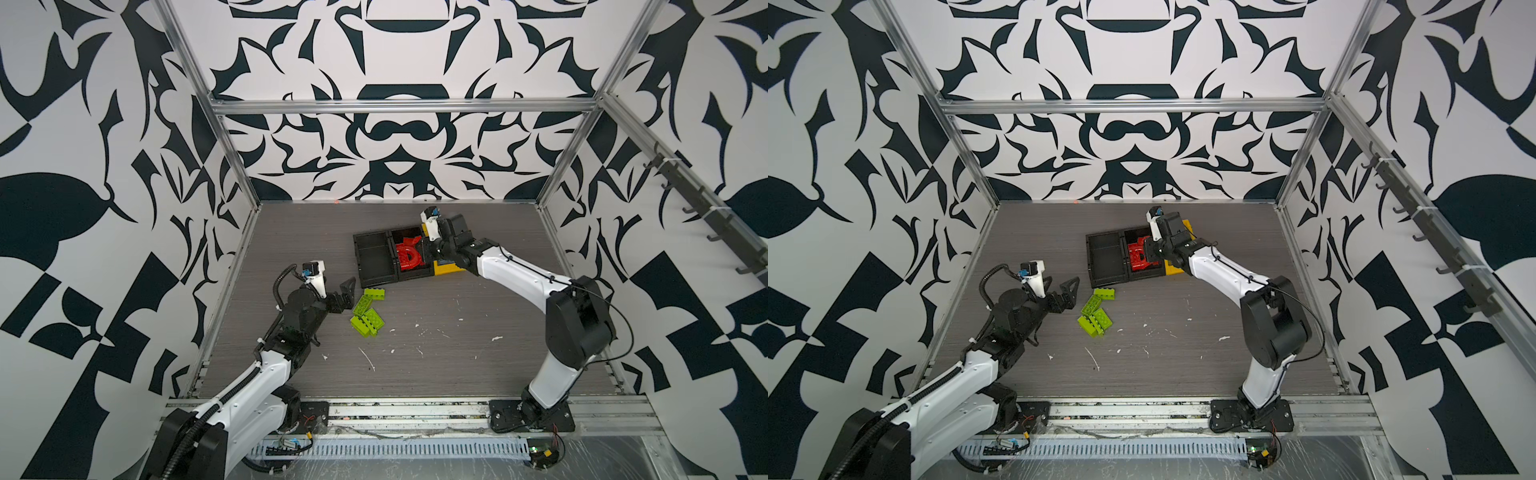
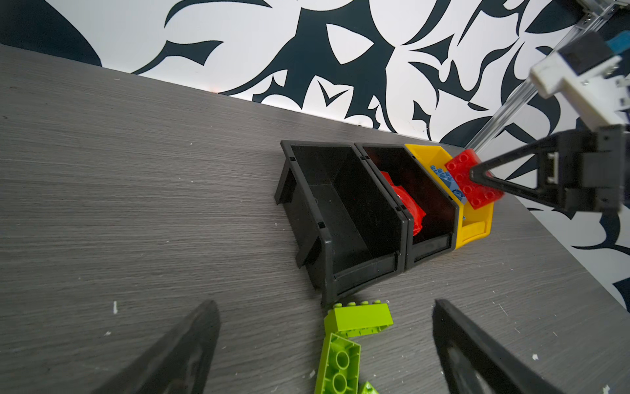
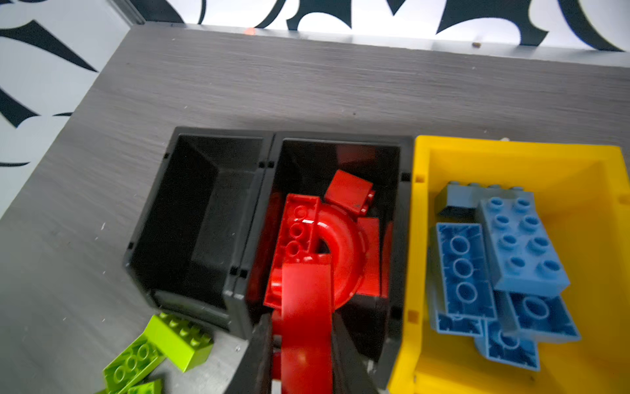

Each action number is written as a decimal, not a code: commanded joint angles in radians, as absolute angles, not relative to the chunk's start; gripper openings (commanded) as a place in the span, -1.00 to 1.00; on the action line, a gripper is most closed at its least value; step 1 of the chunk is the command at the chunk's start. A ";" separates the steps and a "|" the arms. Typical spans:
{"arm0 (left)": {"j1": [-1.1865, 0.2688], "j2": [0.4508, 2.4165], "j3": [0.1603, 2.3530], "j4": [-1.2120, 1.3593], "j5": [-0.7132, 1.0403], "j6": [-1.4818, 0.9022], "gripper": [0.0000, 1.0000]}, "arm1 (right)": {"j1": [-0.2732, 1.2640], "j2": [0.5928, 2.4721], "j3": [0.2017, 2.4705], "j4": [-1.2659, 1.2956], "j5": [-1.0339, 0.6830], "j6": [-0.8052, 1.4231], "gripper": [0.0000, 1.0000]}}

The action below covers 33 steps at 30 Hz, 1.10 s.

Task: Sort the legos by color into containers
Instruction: 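Carry the red 2x4 brick with the right gripper and release it into the black bin, then draw the right gripper back by the yellow bin while the left gripper nears green bricks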

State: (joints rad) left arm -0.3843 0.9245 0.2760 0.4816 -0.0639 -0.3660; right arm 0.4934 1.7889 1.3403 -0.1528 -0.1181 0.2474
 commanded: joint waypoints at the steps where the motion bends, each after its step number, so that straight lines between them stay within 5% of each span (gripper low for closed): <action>1: -0.380 0.917 0.270 0.482 -0.073 -0.360 1.00 | 0.485 1.843 1.453 -0.156 -0.138 0.215 -0.59; 18: -0.380 0.892 0.258 0.479 -0.103 -0.370 1.00 | 0.476 2.061 1.646 -0.187 -0.045 0.174 -0.51; 27: -0.380 0.902 0.266 0.473 -0.113 -0.382 1.00 | 0.476 2.031 1.655 -0.207 -0.056 0.168 0.05; 33: -0.380 0.902 0.337 0.329 -0.131 -0.413 1.00 | 0.475 1.847 1.541 -0.158 -0.135 0.144 0.16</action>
State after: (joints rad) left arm -0.3843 0.9047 0.2848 0.4168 -0.1131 -0.3820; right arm 0.4736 2.0113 1.5742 -0.2096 -0.0914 0.1677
